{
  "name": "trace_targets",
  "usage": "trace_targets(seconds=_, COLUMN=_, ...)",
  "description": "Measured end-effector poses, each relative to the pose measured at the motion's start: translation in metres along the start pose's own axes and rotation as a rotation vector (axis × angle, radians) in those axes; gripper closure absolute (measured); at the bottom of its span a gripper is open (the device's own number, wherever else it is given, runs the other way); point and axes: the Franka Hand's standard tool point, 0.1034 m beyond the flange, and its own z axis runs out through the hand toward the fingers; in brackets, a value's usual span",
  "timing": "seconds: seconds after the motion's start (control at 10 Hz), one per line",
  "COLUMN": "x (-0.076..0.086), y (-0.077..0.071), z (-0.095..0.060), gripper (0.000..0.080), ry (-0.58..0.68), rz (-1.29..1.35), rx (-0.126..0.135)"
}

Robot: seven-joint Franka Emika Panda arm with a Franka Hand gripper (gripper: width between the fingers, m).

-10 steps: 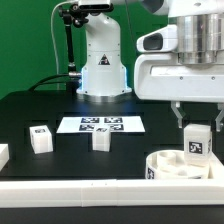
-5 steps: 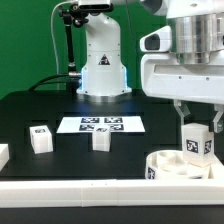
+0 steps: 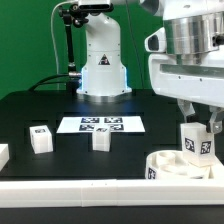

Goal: Assemble stool

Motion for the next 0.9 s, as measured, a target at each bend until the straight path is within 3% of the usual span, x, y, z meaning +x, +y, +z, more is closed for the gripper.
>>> trace_targets(seconds=0.5, x=-0.003, y=-0.002, z=0.0, gripper=0.0461, ry=-0.03, rz=0.2, rx=0.011)
trace_targets(seconds=0.6, x=-0.004, y=-0.002, z=0.0, gripper=0.0237, ry=-0.031, rz=0.176, rx=0.01)
trace_targets(seconds=0.7, x=-0.005, y=-0.001, z=-0.004, gripper=0.0174, ry=-0.038, rz=0.103, rx=-0.021)
trace_targets(seconds=0.8, x=-0.01, y=-0.002, z=-0.012, gripper=0.0174, ry=-0.057, rz=0.03, rx=-0.066)
trace_targets(seconds=0.9, x=-0.011, y=-0.009, z=-0.018, gripper=0.0157, ry=-0.06, rz=-0.036, rx=-0.057)
